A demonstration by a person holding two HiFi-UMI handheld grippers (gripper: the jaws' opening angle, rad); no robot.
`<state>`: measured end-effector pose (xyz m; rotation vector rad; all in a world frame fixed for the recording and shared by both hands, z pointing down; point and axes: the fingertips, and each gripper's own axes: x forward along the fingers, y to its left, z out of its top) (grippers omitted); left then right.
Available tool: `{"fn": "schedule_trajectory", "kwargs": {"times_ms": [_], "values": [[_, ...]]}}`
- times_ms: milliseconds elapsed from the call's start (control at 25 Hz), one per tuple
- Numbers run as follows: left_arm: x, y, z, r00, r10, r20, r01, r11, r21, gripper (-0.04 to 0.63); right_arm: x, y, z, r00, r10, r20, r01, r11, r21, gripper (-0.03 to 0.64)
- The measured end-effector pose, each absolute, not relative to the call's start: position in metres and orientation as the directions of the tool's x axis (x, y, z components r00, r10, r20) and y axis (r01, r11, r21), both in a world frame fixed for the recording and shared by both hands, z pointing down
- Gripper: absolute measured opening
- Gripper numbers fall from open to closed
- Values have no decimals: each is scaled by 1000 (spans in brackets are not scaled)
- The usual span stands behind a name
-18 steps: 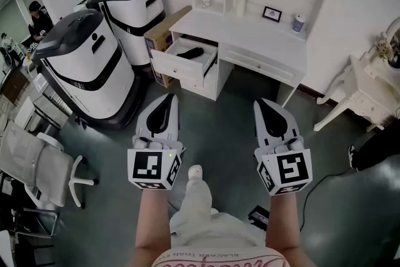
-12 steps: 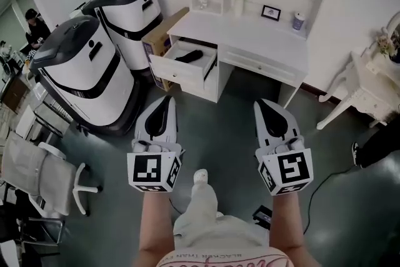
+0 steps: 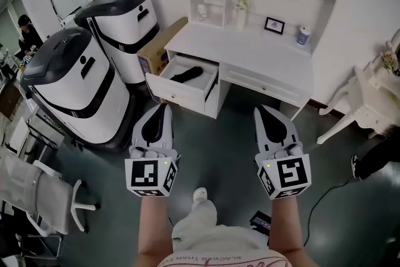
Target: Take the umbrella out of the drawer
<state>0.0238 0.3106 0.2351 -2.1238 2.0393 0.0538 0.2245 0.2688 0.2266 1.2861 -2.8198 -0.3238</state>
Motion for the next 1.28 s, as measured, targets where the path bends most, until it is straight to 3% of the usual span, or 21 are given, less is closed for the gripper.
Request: {"fn": "schedule_trajectory", "kwargs": {"times_ms": [560,1280], "values": [[-81,187,246,47,-990,-133,-995,-34,-94,9,126,150,236,-657,-754,-11,-729,632,263,8],[-124,99,266,32,-996,-84,-992,-22,-126,9,85,48,268,-676,-737,17,-719,664,203,8]]}}
